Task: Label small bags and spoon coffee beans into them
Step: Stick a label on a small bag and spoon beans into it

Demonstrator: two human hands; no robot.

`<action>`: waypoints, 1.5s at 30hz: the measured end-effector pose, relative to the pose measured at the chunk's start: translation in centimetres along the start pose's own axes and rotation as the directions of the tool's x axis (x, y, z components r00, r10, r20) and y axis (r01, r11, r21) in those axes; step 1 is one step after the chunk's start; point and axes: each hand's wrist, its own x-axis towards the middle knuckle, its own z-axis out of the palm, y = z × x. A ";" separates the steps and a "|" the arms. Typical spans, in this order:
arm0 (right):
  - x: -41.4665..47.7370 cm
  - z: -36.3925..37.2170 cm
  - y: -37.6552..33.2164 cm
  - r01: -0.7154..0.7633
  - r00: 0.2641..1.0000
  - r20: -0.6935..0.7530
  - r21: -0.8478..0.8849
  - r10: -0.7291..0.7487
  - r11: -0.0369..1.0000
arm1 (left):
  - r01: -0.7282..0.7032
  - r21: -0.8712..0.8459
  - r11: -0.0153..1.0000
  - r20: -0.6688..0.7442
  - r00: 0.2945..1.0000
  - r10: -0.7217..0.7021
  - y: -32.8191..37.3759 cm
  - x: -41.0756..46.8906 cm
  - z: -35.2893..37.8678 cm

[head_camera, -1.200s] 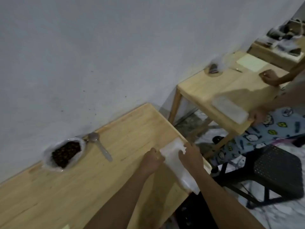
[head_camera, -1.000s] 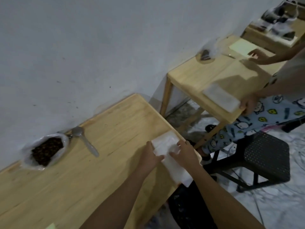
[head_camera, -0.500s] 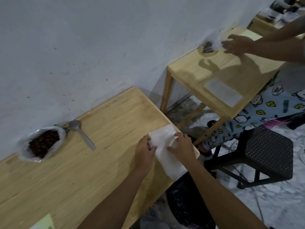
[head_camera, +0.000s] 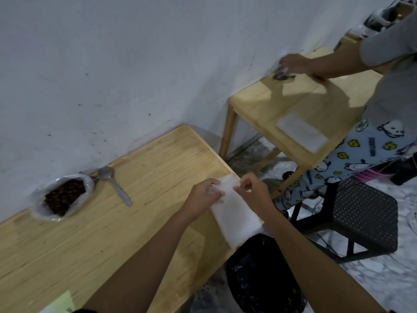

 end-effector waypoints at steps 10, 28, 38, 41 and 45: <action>2.3 1.5 -16.1 0.223 0.972 0.040 0.139 -0.231 0.965 | -0.186 -0.069 0.980 -0.249 0.955 0.164 7.7 -3.8 -9.7; -6.1 17.9 -35.6 -0.042 0.718 0.596 0.554 -0.360 0.831 | -0.277 0.135 0.951 -0.770 0.574 0.276 4.8 -19.7 -26.4; -8.1 21.7 -37.8 0.044 0.701 0.601 0.501 -0.384 0.864 | -0.276 0.128 0.952 -0.813 0.520 0.261 3.3 -22.4 -29.2; -8.1 22.1 -38.0 0.079 0.725 0.571 0.486 -0.384 0.871 | -0.259 0.132 0.957 -0.814 0.522 0.253 2.9 -22.4 -29.4; -8.0 22.3 -38.0 0.127 0.718 0.566 0.465 -0.405 0.876 | -0.204 0.165 0.965 -0.813 0.525 0.250 2.7 -21.9 -29.3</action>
